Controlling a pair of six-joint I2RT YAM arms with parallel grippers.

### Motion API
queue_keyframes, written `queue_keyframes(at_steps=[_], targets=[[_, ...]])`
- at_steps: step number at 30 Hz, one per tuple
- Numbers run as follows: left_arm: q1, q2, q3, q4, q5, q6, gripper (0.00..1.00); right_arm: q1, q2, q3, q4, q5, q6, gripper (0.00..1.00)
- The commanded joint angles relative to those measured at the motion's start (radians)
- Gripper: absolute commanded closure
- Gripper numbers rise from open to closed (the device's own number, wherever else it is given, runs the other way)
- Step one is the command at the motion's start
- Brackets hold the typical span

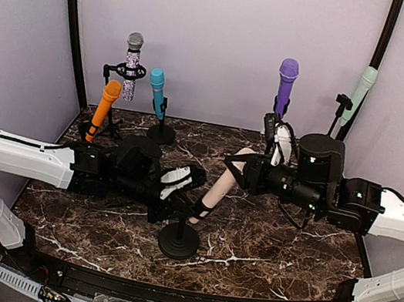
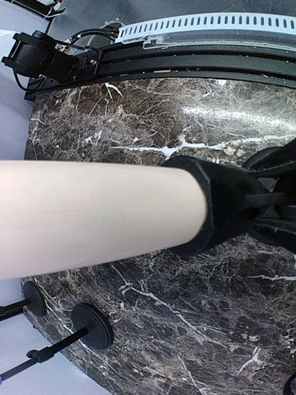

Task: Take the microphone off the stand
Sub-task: Remove the microphone from the microphone stand.

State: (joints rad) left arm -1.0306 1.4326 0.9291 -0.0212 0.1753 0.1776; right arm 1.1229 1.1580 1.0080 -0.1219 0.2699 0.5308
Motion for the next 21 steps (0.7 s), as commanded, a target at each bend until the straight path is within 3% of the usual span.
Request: queue_keyframes(at_steps=[1,10,21], targets=[[0.01,0.024,-0.009,-0.115,-0.048,0.032,1.0,0.01,-0.04,0.04,0.139,-0.044,0.061,0.87],[0.01,0.029,-0.007,-0.118,-0.062,0.036,1.0,0.011,0.052,0.235,-0.143,0.193,0.232,0.88],[0.01,0.035,-0.006,-0.121,-0.061,0.038,1.0,0.01,0.118,0.381,-0.34,0.356,0.304,0.87]])
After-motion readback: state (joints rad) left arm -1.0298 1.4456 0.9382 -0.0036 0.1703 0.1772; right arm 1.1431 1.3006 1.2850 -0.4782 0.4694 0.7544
